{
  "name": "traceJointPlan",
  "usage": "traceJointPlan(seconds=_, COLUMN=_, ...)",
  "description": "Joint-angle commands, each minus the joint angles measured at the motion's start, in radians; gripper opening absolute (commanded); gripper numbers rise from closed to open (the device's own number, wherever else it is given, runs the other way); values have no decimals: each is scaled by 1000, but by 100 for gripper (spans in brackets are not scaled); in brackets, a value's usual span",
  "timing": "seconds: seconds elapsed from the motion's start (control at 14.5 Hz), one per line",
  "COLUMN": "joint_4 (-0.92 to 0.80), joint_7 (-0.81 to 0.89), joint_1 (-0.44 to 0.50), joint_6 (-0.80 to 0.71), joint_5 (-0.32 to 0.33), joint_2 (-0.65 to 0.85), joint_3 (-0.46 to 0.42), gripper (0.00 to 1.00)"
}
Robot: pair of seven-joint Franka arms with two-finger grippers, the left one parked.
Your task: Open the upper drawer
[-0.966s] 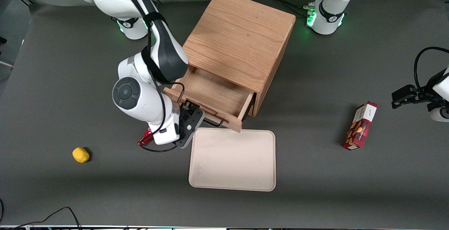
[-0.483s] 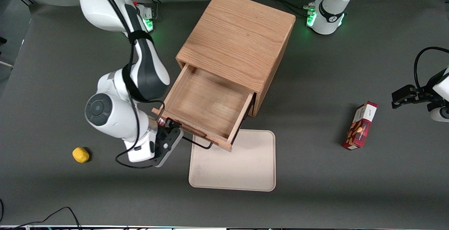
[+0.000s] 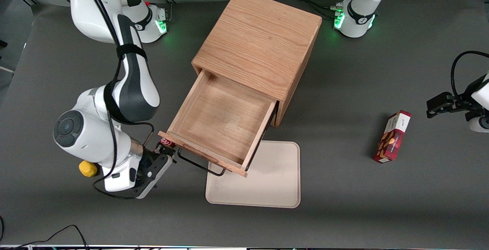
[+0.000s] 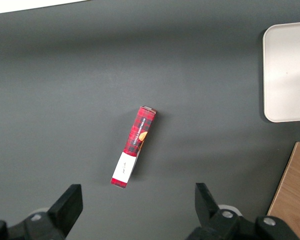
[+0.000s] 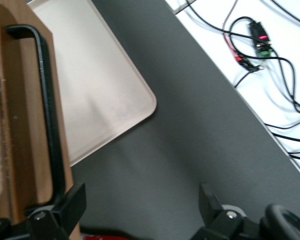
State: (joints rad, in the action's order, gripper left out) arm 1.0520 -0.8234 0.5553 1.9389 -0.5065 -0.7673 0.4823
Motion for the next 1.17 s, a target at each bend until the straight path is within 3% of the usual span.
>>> traceJointPlan(seconds=0.0, joint_4=-52, joint_7=-20, joint_1=-34, joint_6=0, joint_5=-4, joint_2=-20, joint_3=-7, gripper=100)
traceJointPlan(seconds=0.21, joint_4=-46, joint_7=32, joint_1=-38, joint_6=-73, joint_5=-6, joint_2=41, joint_3=-14, gripper=100)
traceJointPlan(seconds=0.34, joint_4=-29, joint_7=192, joint_1=-40, joint_6=-118, joint_5=20, joint_2=123, joint_3=-16, gripper=100)
traceJointPlan(seconds=0.55, joint_4=31, joint_7=384, joint_1=-67, joint_6=-205, joint_5=150, joint_2=245, joint_3=-65, gripper=100)
traceJointPlan(seconds=0.69, joint_4=91, joint_7=511, joint_1=-133, joint_6=-204, joint_5=303, joint_2=337, joint_3=-187, gripper=100)
traceJointPlan(seconds=0.83, joint_4=149, joint_7=692, joint_1=-252, joint_6=-206, joint_5=512, joint_2=414, joint_3=-400, gripper=100)
traceJointPlan(seconds=0.9, joint_4=193, joint_7=790, joint_1=-317, joint_6=-204, joint_5=581, joint_2=449, joint_3=-507, gripper=100)
traceJointPlan(seconds=0.97, joint_4=233, joint_7=872, joint_1=-377, joint_6=-204, joint_5=623, joint_2=482, joint_3=-584, gripper=100)
traceJointPlan(seconds=1.1, joint_4=334, joint_7=982, joint_1=-429, joint_6=-204, joint_5=635, joint_2=555, joint_3=-619, gripper=100)
